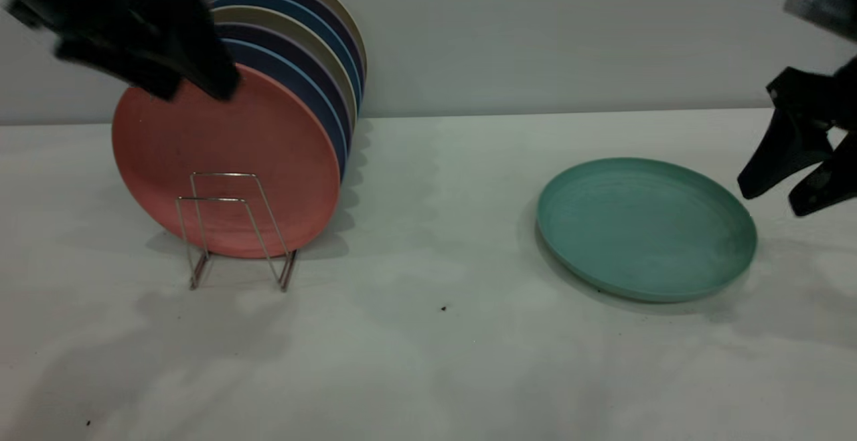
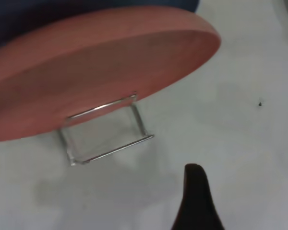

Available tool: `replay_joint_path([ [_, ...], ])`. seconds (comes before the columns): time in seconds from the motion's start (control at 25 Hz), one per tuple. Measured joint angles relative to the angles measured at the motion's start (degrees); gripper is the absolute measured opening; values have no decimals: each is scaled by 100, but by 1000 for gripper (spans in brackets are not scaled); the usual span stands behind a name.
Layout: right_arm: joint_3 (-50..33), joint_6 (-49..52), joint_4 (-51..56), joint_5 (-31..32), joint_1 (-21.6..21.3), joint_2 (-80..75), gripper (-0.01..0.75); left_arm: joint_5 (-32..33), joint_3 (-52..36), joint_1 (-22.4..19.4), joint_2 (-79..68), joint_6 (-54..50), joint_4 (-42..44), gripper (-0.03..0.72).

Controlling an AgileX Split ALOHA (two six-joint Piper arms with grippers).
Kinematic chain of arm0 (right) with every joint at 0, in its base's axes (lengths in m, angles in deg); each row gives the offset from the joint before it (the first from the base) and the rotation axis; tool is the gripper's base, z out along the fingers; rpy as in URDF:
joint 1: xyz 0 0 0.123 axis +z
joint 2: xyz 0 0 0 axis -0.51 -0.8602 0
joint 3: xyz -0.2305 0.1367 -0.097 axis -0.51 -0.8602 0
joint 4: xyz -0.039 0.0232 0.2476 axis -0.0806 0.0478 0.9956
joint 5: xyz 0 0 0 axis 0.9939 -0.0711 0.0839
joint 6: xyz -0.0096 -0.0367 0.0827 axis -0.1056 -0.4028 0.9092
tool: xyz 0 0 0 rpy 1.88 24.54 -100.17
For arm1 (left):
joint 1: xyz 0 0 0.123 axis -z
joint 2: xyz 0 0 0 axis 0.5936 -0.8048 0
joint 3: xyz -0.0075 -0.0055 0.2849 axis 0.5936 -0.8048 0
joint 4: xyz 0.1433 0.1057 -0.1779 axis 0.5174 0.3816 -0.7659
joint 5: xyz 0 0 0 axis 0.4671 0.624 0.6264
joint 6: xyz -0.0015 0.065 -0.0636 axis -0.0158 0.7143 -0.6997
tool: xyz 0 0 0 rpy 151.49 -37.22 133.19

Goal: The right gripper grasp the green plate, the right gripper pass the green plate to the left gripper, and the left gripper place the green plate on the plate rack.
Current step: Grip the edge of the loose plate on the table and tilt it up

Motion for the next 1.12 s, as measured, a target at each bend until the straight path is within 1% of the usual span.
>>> replay_joint_path([
  [0.2, 276, -914, 1227, 143, -522, -844, 501, -286, 5, 220, -387, 0, -39, 555],
  [0.32, 423, -1179, 1528, 143, -672, -1297, 500, -462, 10, 338, -510, 6, -201, 555],
  [0.56, 837, -1296, 1666, 144, -686, -2001, 500, -823, 37, 532, -699, 11, -663, 555],
  [0.8, 1140, -1313, 1786, 130, -686, -2321, 493, -859, 37, 594, -907, 11, -751, 555],
  [0.92, 1185, -1364, 1981, 160, -686, -2438, 448, -925, 37, 601, -914, 11, -758, 555],
  [1.04, 1228, -1532, 2212, 214, -674, -2543, 377, -958, 37, 620, -914, 11, -767, 555],
  [1.12, 1230, -1580, 2343, 208, -649, -2592, 312, -995, 37, 625, -914, 11, -772, 555],
])
